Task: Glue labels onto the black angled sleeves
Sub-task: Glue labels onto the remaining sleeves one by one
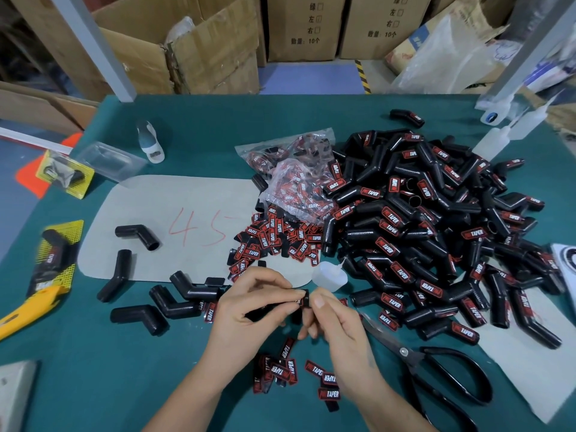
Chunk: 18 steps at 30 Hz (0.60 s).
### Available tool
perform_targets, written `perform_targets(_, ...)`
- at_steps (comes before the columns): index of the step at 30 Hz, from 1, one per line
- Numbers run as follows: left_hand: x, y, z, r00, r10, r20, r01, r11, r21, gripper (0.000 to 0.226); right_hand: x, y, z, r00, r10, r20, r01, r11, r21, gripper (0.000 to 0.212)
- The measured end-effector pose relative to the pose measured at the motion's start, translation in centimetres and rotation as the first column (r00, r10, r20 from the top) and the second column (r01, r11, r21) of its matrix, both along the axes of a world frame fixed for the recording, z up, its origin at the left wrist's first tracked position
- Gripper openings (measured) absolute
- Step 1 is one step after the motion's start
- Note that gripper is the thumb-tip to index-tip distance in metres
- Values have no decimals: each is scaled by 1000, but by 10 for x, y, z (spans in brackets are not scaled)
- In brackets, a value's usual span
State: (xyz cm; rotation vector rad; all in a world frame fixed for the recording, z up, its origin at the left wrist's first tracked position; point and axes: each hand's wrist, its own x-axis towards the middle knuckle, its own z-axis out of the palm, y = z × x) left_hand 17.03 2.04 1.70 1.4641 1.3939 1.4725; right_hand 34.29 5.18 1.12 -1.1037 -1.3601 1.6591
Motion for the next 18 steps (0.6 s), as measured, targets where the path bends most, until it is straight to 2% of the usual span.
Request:
perform_targets(7,-12,0,7,977,-209,-27,208,977,-49,32,3,3,-3,999,-12,-35,9,996,-90,55)
perform_targets(14,-14,0,5,970,-230,-77,227,973,-40,38,3,3,-1,998,-15,-55,8,992,-125,59)
perform_targets(18,-12,0,0,981,-177,-80,175,984,-34,38,4,3,-1,998,-3,-65,-4,993,-114,61)
